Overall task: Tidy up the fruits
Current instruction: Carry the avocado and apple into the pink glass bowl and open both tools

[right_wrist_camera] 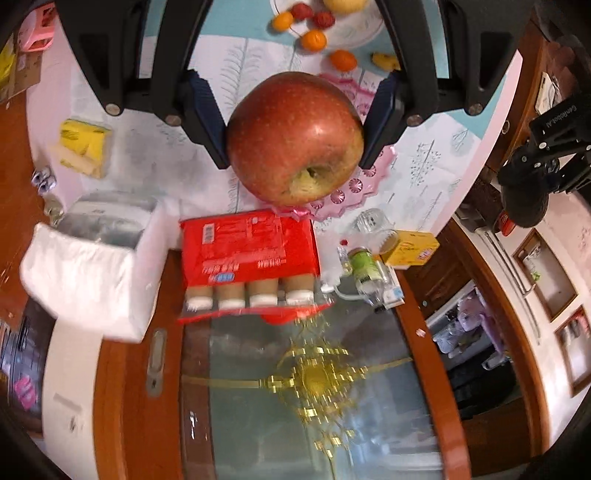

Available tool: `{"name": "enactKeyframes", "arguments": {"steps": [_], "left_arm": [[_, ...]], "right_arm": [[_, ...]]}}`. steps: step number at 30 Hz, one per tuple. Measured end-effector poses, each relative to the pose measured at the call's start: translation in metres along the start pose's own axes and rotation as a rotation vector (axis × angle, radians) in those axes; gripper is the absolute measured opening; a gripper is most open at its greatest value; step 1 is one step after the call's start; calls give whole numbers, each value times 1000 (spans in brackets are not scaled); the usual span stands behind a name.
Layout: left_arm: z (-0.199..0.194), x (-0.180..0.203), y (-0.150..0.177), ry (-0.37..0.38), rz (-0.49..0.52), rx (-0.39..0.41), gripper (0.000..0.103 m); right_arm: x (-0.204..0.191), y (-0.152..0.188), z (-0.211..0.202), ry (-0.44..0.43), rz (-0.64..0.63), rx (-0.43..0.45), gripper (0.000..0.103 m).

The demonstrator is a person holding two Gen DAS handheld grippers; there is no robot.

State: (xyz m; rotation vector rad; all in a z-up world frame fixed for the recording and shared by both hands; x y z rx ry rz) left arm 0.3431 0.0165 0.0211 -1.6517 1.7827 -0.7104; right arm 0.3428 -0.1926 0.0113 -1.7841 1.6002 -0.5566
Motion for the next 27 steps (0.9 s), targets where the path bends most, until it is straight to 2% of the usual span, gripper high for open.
{"name": "enactKeyframes", "arguments": {"steps": [3, 7, 11, 14, 20, 22, 27], "left_arm": [[54, 11, 18, 50, -15, -57, 55], [132, 28, 53, 100, -12, -176, 55], [181, 42, 84, 141, 7, -262, 55], [202, 49, 97, 160, 30, -279, 55], [230, 55, 106, 201, 49, -283, 56], [232, 58, 108, 207, 70, -279, 55], [231, 57, 106, 232, 75, -281, 67]], "right_arm": [[0, 21, 51, -9, 23, -62, 69], [-1, 52, 112, -15, 32, -149, 70], [-2, 83, 163, 7, 25, -233, 70], [-6, 96, 186, 3, 9, -268, 70], [-1, 106, 210, 13, -5, -289, 70], [-2, 106, 211, 29, -41, -273, 71], [1, 103, 213, 3, -37, -277, 71]]}}
Point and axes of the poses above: each gripper's, at about its wrist camera, not at the fingertips, and z roughly the way its jaws point, x to its right, y to its underside, the point moved 4 cm from there along z, roughly the way its jaws point, and after that the axes turned 9 degrees about x, right-handed, at the moved point
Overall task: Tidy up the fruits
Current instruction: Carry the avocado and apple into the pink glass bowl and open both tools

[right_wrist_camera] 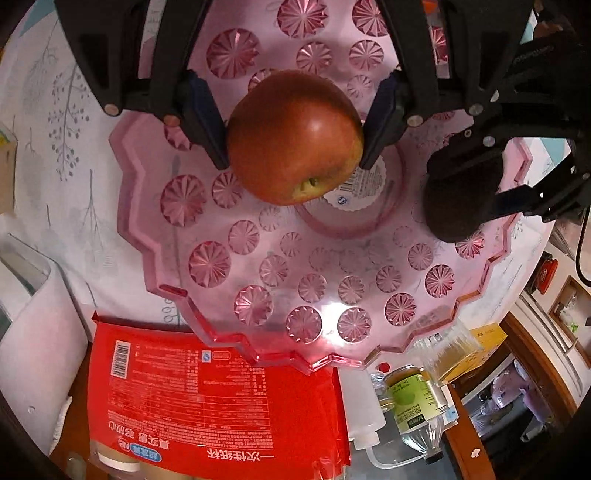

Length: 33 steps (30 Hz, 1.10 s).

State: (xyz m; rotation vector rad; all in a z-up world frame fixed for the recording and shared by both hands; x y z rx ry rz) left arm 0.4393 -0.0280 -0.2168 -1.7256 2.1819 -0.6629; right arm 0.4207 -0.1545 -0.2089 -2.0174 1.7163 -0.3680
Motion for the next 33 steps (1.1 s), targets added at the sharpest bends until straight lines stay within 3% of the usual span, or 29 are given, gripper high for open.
{"name": "enactKeyframes", "arguments": {"steps": [3, 5, 9, 17, 23, 28, 33], "left_arm": [[-11, -2, -2, -2, -11, 19, 85], [-19, -4, -3, -23, -4, 41, 91], [-37, -5, -3, -25, -7, 61, 91], [-80, -3, 4, -51, -14, 111, 91], [-118, -3, 11, -7, -78, 177, 91], [-157, 3, 20, -24, -70, 277, 91], [-183, 9, 31, -35, -58, 284, 91]], "right_arm": [[3, -1, -2, -14, 20, 14, 71], [5, -2, -8, -28, 31, 28, 75], [5, -3, -24, -45, 43, 62, 85], [-5, 1, -59, -73, 42, 87, 86], [-10, 3, -92, -104, 66, 138, 93], [-16, 7, -125, -99, 47, 197, 101], [-24, 16, -155, -64, 4, 251, 101]]}}
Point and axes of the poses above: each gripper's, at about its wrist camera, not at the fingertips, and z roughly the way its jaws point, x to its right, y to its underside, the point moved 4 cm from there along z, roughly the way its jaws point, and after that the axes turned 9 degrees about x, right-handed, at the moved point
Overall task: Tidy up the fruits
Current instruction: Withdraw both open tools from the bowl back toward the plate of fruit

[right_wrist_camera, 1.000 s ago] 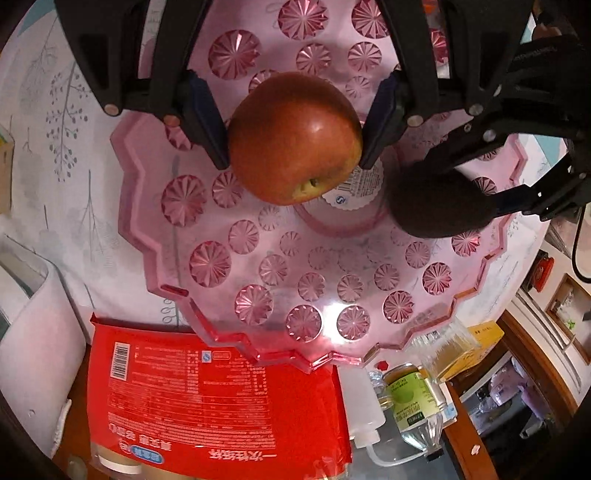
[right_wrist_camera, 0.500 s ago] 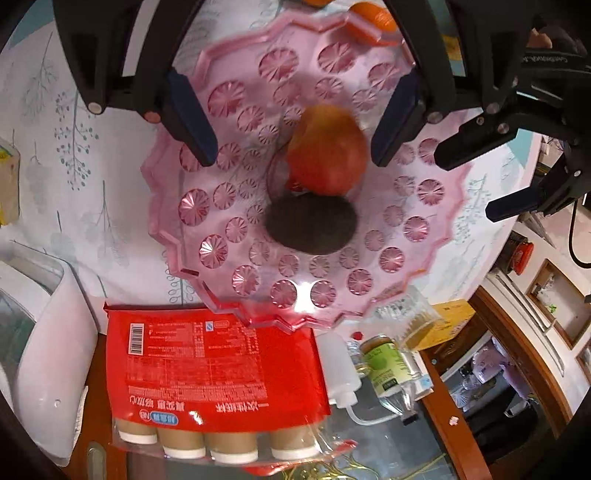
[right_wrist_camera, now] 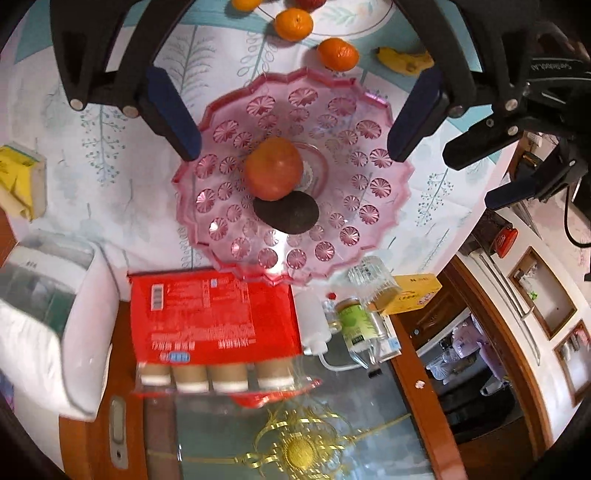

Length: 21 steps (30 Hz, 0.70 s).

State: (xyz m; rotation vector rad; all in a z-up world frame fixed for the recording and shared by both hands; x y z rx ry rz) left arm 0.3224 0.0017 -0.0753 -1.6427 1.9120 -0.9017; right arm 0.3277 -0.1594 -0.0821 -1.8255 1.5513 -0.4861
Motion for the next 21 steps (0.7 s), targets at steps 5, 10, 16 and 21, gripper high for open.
{"name": "enactKeyframes", "arguments": {"steps": [5, 10, 16, 21], "left_arm": [[-35, 4, 6, 0, -13, 9, 91], [-77, 10, 12, -6, 12, 46, 91], [-126, 19, 22, 2, 36, 91, 91], [-159, 29, 32, 9, 64, 118, 91]], "right_arm": [[-8, 5, -31, 15, -8, 12, 103], [-19, 14, -71, -2, -33, 32, 103], [-39, 28, -128, -31, -99, 88, 103], [-50, 37, -172, -21, -111, 134, 103]]}}
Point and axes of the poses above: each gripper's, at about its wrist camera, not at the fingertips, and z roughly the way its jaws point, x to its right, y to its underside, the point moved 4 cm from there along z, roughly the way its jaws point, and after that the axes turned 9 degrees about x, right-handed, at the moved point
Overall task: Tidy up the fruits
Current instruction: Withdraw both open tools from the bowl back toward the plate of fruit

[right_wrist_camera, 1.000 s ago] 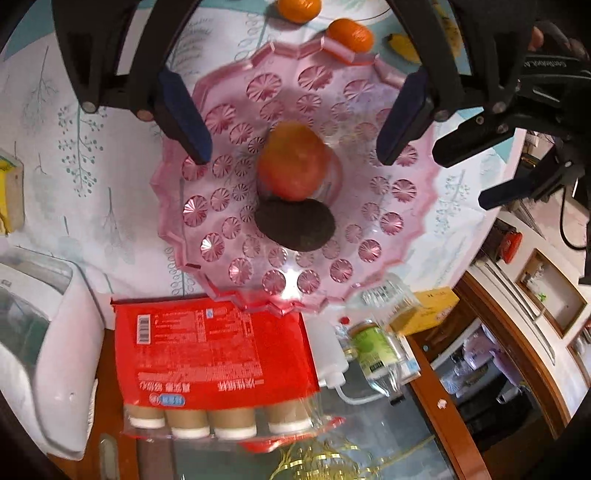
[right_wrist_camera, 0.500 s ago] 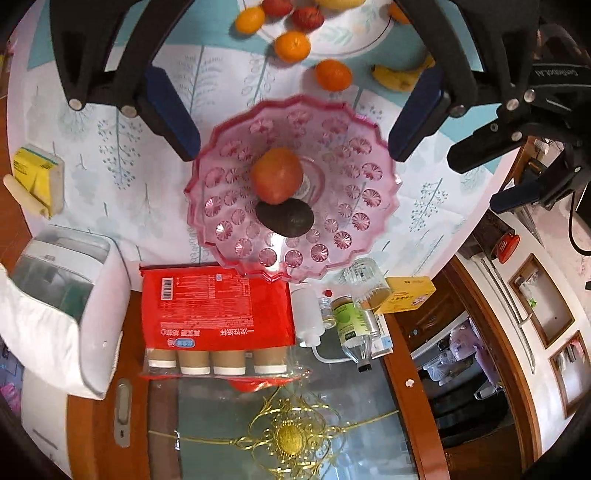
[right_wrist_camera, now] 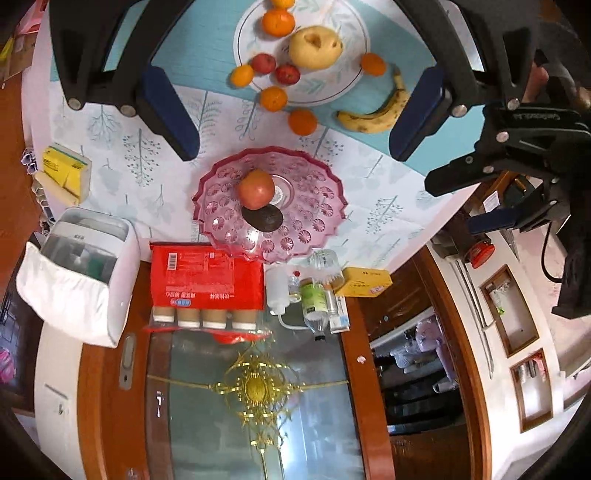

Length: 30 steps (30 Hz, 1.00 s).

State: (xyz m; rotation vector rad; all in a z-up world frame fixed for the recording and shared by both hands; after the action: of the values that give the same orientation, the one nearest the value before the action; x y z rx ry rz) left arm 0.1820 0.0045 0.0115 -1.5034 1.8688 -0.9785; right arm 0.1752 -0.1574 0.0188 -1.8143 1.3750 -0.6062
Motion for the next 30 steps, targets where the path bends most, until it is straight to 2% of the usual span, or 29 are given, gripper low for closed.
{"name": "enactKeyframes", "arguments": {"steps": [9, 14, 18, 25, 30], "left_arm": [[-36, 19, 13, 6, -3, -4, 95], [-45, 23, 28, 3, -7, -9, 95], [-46, 23, 49, -34, -14, -25, 95], [-21, 17, 108, -89, -28, -136, 95], [5, 12, 148, -92, -59, -208, 95]], "right_arm": [[4, 11, -64, 95, -12, 79, 103], [3, 31, -81, 129, -56, 62, 103], [2, 56, -82, 115, -63, 38, 103], [-2, 116, -56, 171, -108, -43, 102], [-4, 163, -30, 191, -131, -125, 96]]}}
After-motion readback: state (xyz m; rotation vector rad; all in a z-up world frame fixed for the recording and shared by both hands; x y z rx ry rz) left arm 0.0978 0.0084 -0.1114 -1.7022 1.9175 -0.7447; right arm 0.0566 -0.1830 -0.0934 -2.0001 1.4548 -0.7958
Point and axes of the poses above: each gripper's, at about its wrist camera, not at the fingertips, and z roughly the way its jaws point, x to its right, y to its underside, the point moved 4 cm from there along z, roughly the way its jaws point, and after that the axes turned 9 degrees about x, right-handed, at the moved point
